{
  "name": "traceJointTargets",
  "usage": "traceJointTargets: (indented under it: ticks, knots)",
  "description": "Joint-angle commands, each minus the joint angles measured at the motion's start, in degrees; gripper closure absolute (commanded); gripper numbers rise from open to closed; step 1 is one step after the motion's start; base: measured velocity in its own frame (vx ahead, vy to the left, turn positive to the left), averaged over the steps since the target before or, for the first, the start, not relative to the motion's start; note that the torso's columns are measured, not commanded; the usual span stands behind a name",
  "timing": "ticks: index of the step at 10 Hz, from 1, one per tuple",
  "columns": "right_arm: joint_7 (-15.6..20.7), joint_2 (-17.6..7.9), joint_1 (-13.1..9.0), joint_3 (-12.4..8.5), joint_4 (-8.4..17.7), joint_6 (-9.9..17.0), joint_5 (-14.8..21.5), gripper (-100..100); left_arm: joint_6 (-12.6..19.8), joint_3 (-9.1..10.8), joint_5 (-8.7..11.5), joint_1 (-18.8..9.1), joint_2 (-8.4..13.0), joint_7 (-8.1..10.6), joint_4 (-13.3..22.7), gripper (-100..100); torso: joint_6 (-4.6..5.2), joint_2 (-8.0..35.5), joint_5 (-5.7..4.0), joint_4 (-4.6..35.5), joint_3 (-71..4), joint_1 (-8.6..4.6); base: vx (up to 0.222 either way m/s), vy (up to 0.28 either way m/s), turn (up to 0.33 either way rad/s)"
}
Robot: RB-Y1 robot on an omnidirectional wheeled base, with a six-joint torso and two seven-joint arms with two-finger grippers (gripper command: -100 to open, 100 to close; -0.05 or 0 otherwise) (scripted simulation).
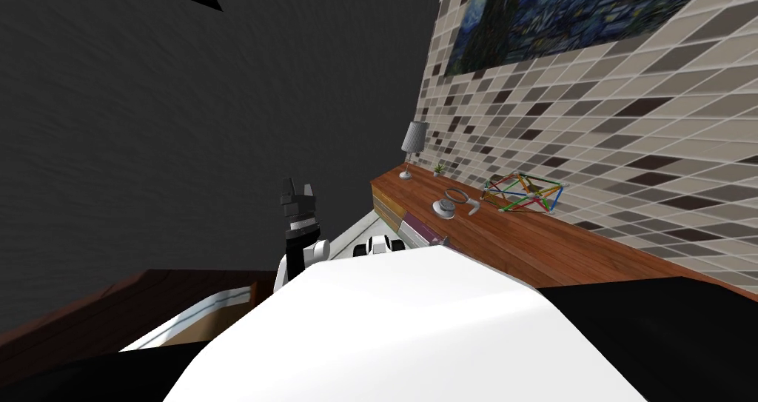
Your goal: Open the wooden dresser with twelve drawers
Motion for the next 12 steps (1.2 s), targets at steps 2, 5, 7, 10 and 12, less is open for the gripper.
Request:
traceJointTargets:
  ticks: [2, 5, 7, 10, 12]
  knots:
    - [0.92, 0.41, 0.79, 0.82, -1.38, 1.22, 0.62, 100, 0.0, -0.01, 0.0, 0.0, -0.01, 0.0, 0.0, 0, 0.01, 0.24, 0.09, 0.07, 0.15, 0.31, -0.028, 0.034, -0.013]
    - [2.14, 1.09, 2.07, 2.1, -3.45, 3.21, 1.59, 100, 0.0, -0.02, 0.0, -0.02, -0.02, 0.0, 0.0, 0, 0.11, 0.73, 0.55, 0.33, 0.25, 0.75, -0.11, 0.137, -0.042]
    - [1.69, 0.17, 3.39, 2.84, -4.59, 2.58, 2.03, 100, 0.0, -0.02, 0.0, -0.01, -0.02, 0.0, 0.0, 0, 0.08, 0.32, 0.58, 0.28, -0.02, 0.42, -0.042, 0.107, -0.043]
    - [0.22, -0.94, 4.77, 3.77, -4.98, 3.47, 3.3, 100, 0.0, -0.03, 0.0, -0.01, -0.03, 0.0, 0.0, 0, 0.15, 0.66, 0.67, 0.31, 0.13, 0.8, -0.071, 0.211, -0.102]
    - [0.39, -0.53, 5.03, 4.27, -4.94, 3.0, 3.32, 100, 0.0, -0.02, 0.0, -0.01, -0.02, 0.0, 0.0, 0, -0.03, 0.37, 0.53, 0.33, 0.01, 0.34, -0.067, 0.106, -0.036]
